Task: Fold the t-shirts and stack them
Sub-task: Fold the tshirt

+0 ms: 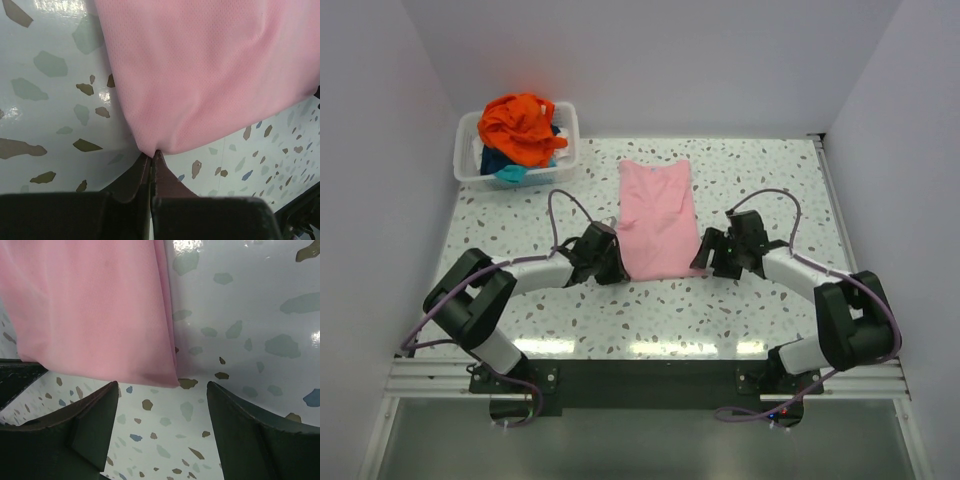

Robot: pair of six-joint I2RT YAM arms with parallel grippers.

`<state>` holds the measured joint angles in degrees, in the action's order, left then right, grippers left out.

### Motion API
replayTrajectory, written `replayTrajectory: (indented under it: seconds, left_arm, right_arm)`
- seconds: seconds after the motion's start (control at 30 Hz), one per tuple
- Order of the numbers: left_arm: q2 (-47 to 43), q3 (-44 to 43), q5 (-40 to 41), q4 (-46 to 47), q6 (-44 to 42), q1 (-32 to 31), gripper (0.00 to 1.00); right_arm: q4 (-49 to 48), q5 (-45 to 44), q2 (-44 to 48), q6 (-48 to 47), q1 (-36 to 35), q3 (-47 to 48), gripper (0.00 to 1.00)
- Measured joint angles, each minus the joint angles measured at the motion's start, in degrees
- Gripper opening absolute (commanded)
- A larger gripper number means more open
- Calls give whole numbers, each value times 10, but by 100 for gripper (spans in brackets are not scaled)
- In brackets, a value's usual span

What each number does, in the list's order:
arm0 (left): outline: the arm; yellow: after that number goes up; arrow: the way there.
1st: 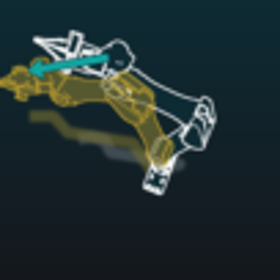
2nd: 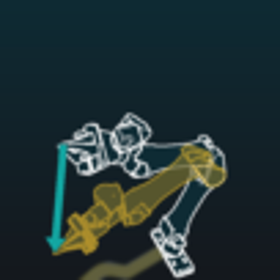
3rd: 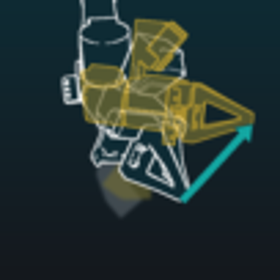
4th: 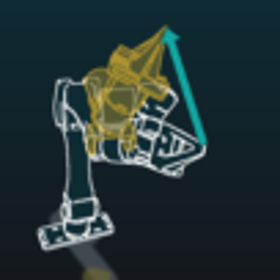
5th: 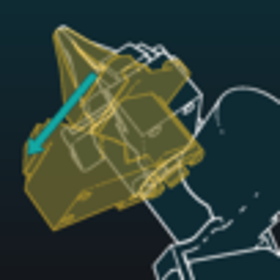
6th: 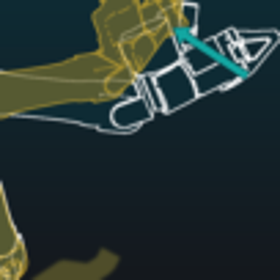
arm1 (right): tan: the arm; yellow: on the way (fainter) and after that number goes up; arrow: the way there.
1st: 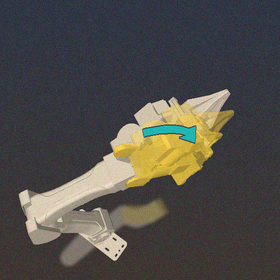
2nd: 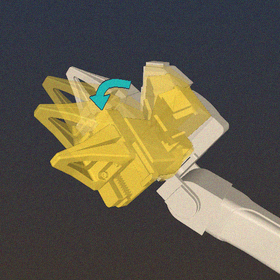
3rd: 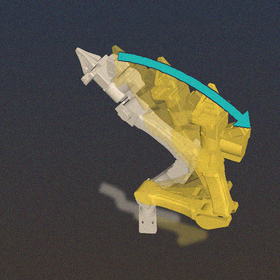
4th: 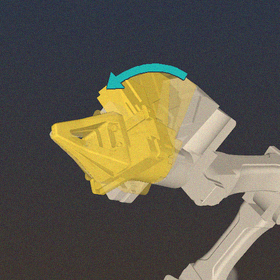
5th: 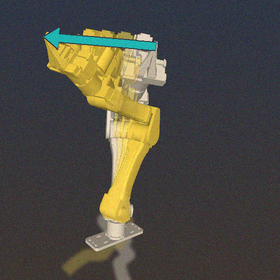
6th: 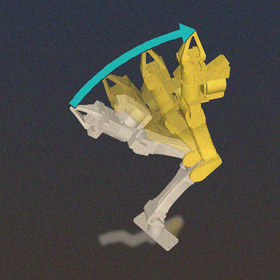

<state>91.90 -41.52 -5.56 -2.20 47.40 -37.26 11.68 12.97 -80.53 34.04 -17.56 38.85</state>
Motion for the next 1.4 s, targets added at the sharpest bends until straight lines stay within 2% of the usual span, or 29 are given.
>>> replayTrajectory:
  seconds: [0.03, 0.2, 0.33, 0.47, 0.6, 0.7, 0.8, 1.03, 1.2, 1.4]
  left_arm:
    - [0, 0, 0, 0, 0, 0, 0]
    - [0, 0, 1, 0, 0, 0, 0]
    - [0, 0, 2, 0, 0, 0, 0]
    - [-1, 2, 4, 2, 1, 0, 0]
    - [-9, 16, 7, 17, 6, 0, 0]
    - [-20, 32, 11, 28, 14, 0, 0]
    - [-35, 49, 14, 35, 16, 0, 0]
    - [-125, 131, 22, 31, 37, -15, 0]
    - [-240, 180, 29, -22, 57, -45, 0]
    - [-390, 185, 56, -98, 78, -70, 0]
  right_arm:
    - [-4, 1, -10, 1, 0, 0, 69]
    - [-32, 17, -46, 11, 0, 4, 59]
    - [-47, 31, -60, 16, 0, 4, 42]
    - [-55, 37, -63, 21, 0, -2, 37]
    - [-59, 42, -60, 24, -1, -16, 14]
    - [-59, 46, -58, 27, -1, -23, 9]
    - [-57, 48, -49, 27, -5, -31, 0]
    - [-10, 57, 46, 27, -30, -82, 0]
    - [63, 75, 160, 31, -50, -110, 0]
    - [150, 105, 273, 40, -69, -108, 0]
